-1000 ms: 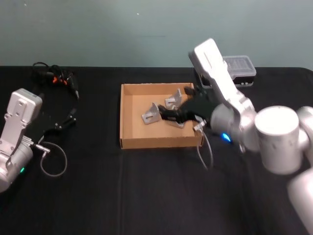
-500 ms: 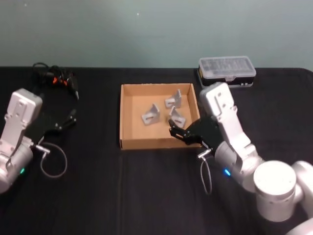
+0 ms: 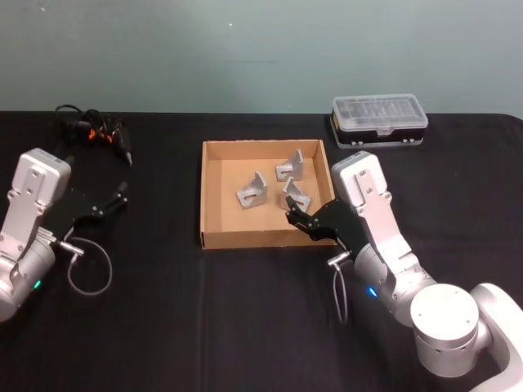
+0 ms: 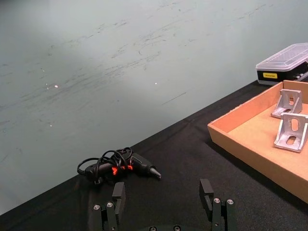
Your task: Use one hand to pick up the angle iron from the table and place it into the box.
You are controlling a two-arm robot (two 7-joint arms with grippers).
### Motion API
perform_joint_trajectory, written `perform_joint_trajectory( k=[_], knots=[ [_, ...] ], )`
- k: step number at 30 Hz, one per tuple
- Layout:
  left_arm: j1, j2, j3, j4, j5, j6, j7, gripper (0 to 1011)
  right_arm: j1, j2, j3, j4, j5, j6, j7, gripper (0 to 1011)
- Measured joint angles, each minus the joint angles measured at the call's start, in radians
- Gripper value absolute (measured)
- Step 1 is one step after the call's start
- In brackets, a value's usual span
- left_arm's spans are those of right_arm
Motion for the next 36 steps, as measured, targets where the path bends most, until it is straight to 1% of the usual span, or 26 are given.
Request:
perform_joint_trajectory(
  k=[2,36],
  knots=[
    [0.000,0.000,0.000,0.000,0.000,0.000,0.000,1011,0.002,-0.001,0.001,0.001,-0.004,0.008,0.002,1002],
    [0.000,0.000,0.000,0.000,0.000,0.000,0.000,1011,0.002,0.002,-0.003,-0.001,0.003,0.005,0.006,1002]
  ],
)
